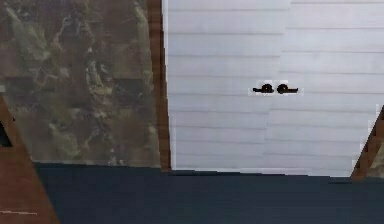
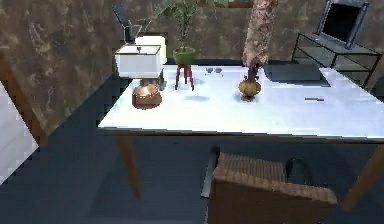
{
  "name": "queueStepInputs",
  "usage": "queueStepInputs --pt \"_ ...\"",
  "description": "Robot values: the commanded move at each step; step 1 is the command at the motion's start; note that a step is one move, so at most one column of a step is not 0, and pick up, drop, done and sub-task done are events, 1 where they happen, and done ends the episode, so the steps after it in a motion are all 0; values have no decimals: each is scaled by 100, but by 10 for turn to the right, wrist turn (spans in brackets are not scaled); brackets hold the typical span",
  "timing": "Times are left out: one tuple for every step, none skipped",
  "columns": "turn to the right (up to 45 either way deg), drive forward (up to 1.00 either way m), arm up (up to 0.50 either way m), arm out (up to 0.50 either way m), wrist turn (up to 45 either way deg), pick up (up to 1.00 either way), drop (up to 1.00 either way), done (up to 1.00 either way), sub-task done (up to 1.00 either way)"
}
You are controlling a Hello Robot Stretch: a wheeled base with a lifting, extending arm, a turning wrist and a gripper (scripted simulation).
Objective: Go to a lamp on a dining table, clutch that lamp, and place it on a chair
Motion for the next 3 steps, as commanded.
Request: queueStepInputs --pt "300 0 0 0 0 0 0 0 0" --pt "0 100 0 0 0 0 0 0 0" --pt "60 0 0 0 0 0 0 0 0"
